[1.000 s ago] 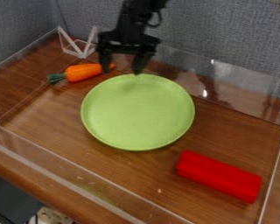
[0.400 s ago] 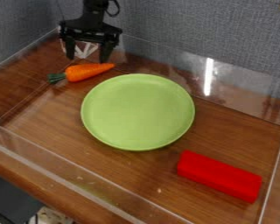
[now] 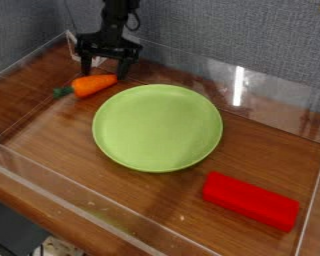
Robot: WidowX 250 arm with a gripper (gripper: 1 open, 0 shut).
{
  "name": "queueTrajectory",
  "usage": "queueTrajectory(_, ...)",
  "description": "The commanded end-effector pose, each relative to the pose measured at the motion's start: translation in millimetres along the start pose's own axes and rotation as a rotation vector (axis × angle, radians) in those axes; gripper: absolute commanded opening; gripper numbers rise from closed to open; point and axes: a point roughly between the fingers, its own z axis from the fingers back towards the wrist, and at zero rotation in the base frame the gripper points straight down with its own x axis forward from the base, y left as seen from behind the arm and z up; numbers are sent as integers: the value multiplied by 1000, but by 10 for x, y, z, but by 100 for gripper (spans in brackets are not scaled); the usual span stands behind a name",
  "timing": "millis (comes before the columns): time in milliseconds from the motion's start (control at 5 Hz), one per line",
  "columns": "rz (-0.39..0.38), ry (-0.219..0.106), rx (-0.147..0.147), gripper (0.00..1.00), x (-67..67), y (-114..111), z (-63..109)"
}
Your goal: Put the carrot on the left side
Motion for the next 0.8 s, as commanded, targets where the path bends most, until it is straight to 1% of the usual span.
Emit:
queueTrajectory(0, 10, -54, -19, 100, 194, 100, 104)
queueTrajectory(200, -3, -33, -18, 100, 228, 131, -6)
queueTrajectory(400, 43, 2, -9, 100, 211, 48, -63)
queueTrajectory(600, 79, 26, -7, 100, 207, -49, -104)
